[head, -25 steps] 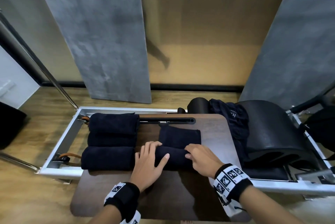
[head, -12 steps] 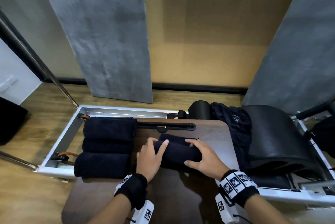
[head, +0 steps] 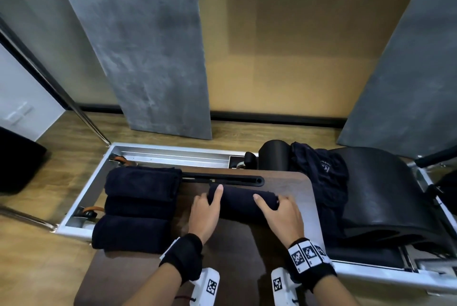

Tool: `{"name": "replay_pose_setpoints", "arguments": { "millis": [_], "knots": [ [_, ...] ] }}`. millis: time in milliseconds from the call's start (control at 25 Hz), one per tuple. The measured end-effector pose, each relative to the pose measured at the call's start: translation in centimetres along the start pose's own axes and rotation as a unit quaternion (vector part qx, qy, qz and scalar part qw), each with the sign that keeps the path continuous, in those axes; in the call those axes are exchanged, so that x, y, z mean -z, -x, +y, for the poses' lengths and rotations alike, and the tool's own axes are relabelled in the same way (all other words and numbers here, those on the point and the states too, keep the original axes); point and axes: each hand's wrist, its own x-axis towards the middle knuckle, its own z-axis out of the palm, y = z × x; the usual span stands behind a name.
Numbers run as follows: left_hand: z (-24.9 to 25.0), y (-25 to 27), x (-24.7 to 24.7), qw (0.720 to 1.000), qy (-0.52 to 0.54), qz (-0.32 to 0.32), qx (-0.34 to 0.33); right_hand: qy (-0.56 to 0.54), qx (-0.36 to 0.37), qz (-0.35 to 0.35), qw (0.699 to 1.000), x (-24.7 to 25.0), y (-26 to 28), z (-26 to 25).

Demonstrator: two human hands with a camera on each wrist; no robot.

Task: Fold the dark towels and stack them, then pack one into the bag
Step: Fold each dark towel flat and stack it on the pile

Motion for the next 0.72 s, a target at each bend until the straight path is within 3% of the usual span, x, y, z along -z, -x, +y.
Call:
{"name": "replay_pose_setpoints", "arguments": {
  "millis": [160, 280, 440, 720],
  "knots": [
    [0.8, -0.7, -0.2, 0.996, 0.056, 0.004, 0.063, -0.075, -0.017, 0.0, 0.997, -0.5, -0.4, -0.4],
    [0.7, -0.1, 0.0, 0.987, 0.142, -0.01, 0.072, -0.232, -0.043, -0.012, 0.972, -0.4, -0.4, -0.5],
    [0.7, 0.9, 0.5, 0.969, 0.247, 0.001, 0.007, -0.446, -0.068, -0.008, 0.893, 0.2, 0.8, -1.2],
    [1.5, 3.7, 6.9, 0.953, 0.253, 0.025, -0.164, -0.528, 0.003, -0.01, 0.849, -0.2, 5.9, -6.5]
  ]
}}
